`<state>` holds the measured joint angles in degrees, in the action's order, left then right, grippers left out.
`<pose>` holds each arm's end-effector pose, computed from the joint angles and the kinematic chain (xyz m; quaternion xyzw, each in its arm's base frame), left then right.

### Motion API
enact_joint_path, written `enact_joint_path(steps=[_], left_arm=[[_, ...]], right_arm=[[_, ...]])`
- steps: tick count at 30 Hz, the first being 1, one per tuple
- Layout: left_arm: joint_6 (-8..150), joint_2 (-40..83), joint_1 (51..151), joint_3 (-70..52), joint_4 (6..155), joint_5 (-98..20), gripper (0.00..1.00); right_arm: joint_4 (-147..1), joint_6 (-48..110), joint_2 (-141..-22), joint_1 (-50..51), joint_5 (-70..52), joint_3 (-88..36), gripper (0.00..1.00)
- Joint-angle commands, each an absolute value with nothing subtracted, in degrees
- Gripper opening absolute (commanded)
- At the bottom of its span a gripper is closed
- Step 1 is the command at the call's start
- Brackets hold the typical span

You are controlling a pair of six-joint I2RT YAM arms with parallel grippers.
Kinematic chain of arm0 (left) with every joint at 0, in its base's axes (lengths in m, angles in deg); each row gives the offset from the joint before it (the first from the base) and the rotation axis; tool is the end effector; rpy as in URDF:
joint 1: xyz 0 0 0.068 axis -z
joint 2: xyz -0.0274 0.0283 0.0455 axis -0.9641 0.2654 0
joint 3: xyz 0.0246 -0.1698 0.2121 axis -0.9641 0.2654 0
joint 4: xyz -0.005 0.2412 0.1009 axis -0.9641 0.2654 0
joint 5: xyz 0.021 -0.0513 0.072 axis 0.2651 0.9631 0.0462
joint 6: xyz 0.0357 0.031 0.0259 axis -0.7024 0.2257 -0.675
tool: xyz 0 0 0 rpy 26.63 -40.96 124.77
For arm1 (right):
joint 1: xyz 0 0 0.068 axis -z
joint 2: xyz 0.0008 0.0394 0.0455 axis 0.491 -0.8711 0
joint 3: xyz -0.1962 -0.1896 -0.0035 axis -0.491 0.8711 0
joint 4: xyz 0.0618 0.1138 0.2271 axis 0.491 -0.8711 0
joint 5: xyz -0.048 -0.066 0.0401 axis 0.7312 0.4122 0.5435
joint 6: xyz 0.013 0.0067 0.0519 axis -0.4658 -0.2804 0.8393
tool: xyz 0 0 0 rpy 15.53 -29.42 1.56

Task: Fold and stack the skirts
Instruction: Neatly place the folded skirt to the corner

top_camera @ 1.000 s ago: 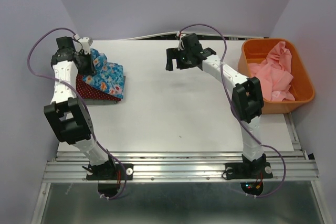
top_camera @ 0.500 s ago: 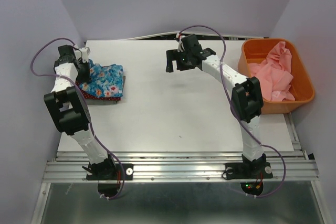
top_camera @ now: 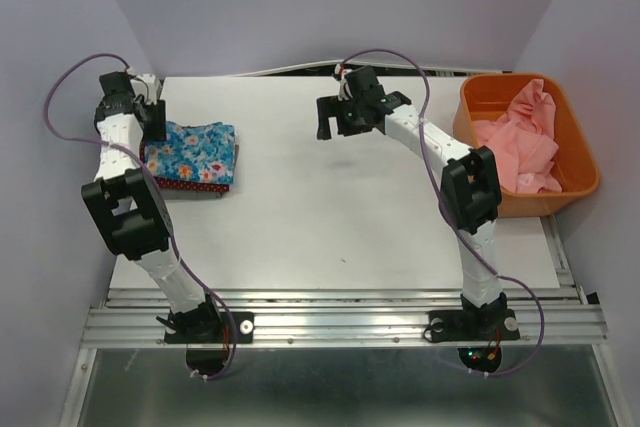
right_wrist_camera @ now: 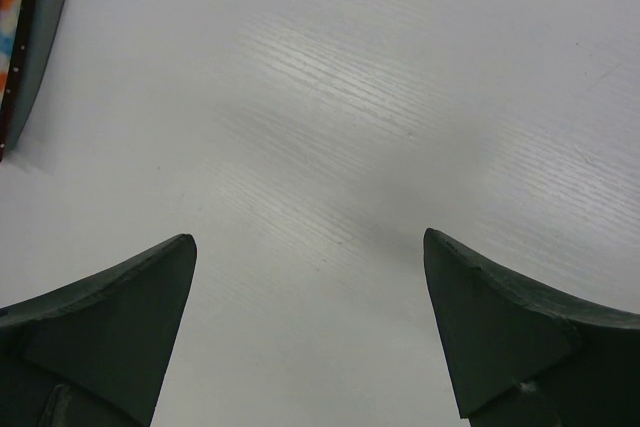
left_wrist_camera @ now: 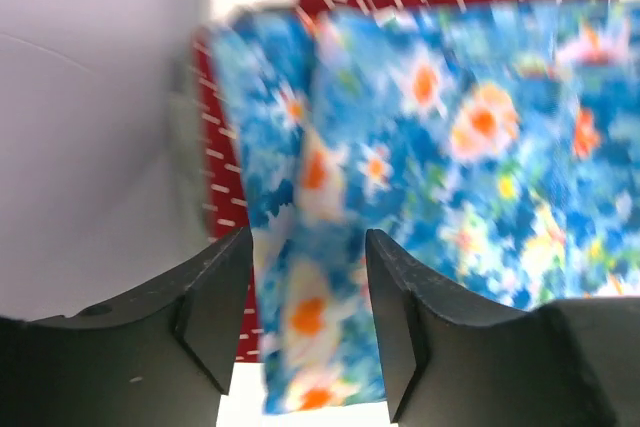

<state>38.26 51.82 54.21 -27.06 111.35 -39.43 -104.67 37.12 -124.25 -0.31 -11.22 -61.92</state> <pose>0.3963 0.1422 0.2879 0.0313 0.9163 0.0784 0.3915 0.4278 0.2515 0.2662 -0.1672 0.9023 0.2190 0.3315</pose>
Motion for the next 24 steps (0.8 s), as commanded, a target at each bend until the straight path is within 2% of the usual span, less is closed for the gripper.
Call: enact_joint_path(steps=[1, 5, 14, 17, 24], left_arm=[[37.13, 46.3, 53.69, -35.06, 109.55, -44.14, 0.68], [36.25, 47.0, 53.6, -38.86, 111.4, -44.59, 0.71], [34.41, 45.6, 57.9, -40.71, 115.44, -33.7, 0.73], [37.46, 45.95, 59.14, -37.47, 115.53, -30.09, 0.7], [41.26, 44.72, 59.05, -23.23, 108.69, -37.98, 0.63]], right_arm=[[-104.37, 34.83, -122.31, -0.74, -9.78, -62.97, 1.0], [-104.28, 33.51, -120.99, -0.74, -8.63, -61.39, 1.0], [-103.93, 31.93, -115.98, 4.09, -12.05, -54.27, 1.0], [-103.84, 31.49, -113.87, 6.72, -12.14, -50.67, 1.0], [-104.1, 30.87, -110.7, 10.07, -13.46, -45.39, 1.0]])
